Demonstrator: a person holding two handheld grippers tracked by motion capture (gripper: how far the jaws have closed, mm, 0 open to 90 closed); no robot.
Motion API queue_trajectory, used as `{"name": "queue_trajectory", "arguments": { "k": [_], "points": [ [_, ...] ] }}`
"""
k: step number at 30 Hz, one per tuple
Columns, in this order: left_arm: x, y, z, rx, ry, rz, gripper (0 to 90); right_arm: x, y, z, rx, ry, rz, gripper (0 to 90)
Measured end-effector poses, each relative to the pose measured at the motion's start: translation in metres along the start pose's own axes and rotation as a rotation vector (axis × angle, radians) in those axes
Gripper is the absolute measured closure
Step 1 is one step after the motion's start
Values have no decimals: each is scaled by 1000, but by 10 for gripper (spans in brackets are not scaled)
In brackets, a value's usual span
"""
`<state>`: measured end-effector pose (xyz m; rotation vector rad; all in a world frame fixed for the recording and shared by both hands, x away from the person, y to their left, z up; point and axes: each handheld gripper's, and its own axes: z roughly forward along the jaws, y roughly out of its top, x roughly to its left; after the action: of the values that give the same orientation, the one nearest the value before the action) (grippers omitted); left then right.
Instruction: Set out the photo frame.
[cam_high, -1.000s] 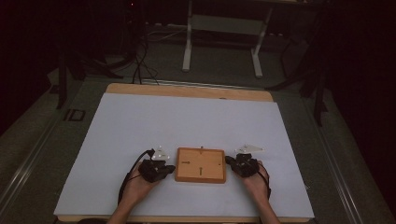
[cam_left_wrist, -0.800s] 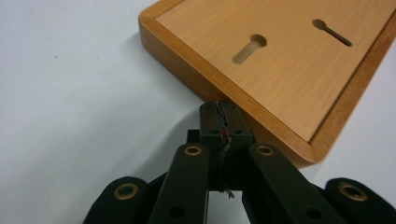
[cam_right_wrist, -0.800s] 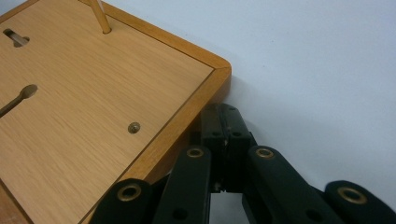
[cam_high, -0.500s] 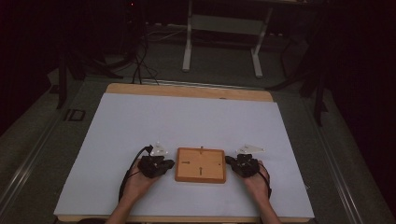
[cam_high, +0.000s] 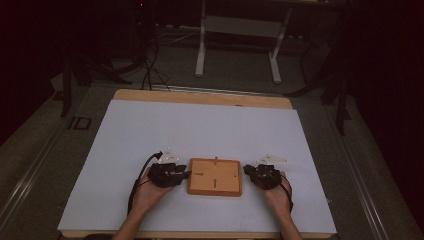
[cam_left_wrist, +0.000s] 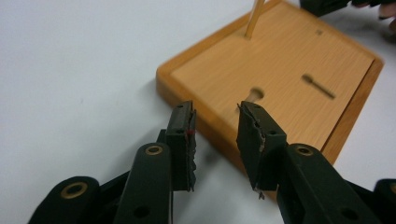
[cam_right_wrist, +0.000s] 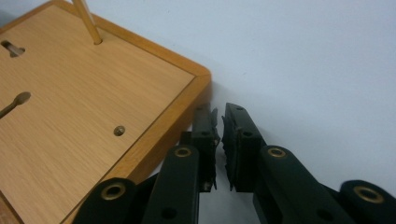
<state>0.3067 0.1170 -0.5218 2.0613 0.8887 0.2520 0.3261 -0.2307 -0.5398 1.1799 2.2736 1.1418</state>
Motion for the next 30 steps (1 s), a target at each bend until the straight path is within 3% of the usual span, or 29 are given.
{"name": "queue_trajectory", "arguments": {
  "k": [9,21,30],
  "points": [
    [-4,15,13,-4,-47,39,635,-2,0,-6,-27,2,-17,769],
    [-1,28,29,-10,-64,45,652,2,1,-10,-29,23,-45,718],
    [-7,40,44,-7,-88,87,659,2,1,-12,-34,33,-55,695]
  ]
}}
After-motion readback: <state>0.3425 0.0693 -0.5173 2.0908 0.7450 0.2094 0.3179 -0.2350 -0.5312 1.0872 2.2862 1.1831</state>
